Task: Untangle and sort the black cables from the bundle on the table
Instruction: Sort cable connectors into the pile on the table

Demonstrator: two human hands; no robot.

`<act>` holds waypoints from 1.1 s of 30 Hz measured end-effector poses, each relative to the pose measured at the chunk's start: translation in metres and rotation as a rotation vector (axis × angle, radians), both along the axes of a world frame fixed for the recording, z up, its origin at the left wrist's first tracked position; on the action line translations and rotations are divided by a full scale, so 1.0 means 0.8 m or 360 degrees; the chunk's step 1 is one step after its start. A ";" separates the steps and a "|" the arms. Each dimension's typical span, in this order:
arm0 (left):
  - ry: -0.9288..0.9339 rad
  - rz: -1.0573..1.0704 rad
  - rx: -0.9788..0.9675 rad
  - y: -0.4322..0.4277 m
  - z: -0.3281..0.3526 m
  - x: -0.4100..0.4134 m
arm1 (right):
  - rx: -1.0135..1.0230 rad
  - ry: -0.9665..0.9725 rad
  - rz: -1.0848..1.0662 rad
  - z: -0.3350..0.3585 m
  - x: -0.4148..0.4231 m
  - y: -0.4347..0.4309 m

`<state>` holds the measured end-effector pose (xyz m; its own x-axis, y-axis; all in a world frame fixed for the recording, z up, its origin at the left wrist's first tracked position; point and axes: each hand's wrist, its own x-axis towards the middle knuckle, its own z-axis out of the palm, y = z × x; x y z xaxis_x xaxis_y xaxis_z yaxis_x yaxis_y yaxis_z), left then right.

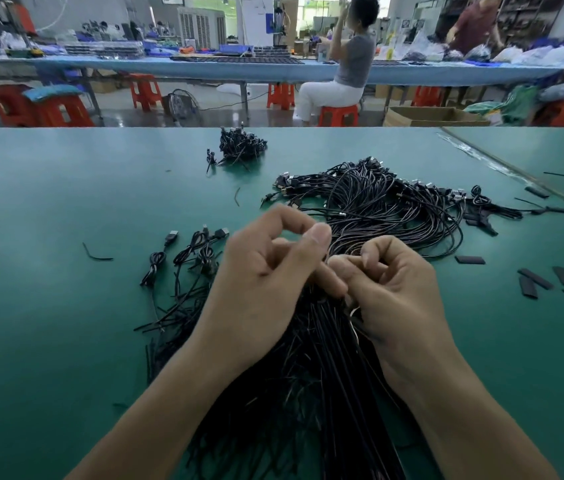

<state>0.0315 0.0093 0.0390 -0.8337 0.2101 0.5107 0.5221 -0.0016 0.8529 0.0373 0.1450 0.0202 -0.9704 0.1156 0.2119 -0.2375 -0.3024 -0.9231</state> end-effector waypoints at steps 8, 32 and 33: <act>-0.0136 0.0241 -0.0510 0.004 -0.016 -0.008 | 0.0304 0.0225 -0.0193 0.010 -0.001 0.014; -0.0562 -0.0017 -0.0133 -0.005 -0.009 -0.010 | 0.0661 0.0264 -0.0120 -0.006 -0.009 0.022; -0.0460 0.0056 -0.0197 -0.008 -0.010 -0.013 | 0.0618 0.0236 -0.0097 -0.008 -0.009 0.021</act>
<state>0.0208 0.0027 0.0310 -0.9484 0.2241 0.2241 0.2561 0.1252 0.9585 0.0298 0.1618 0.0140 -0.9199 0.0558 0.3882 -0.3834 0.0800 -0.9201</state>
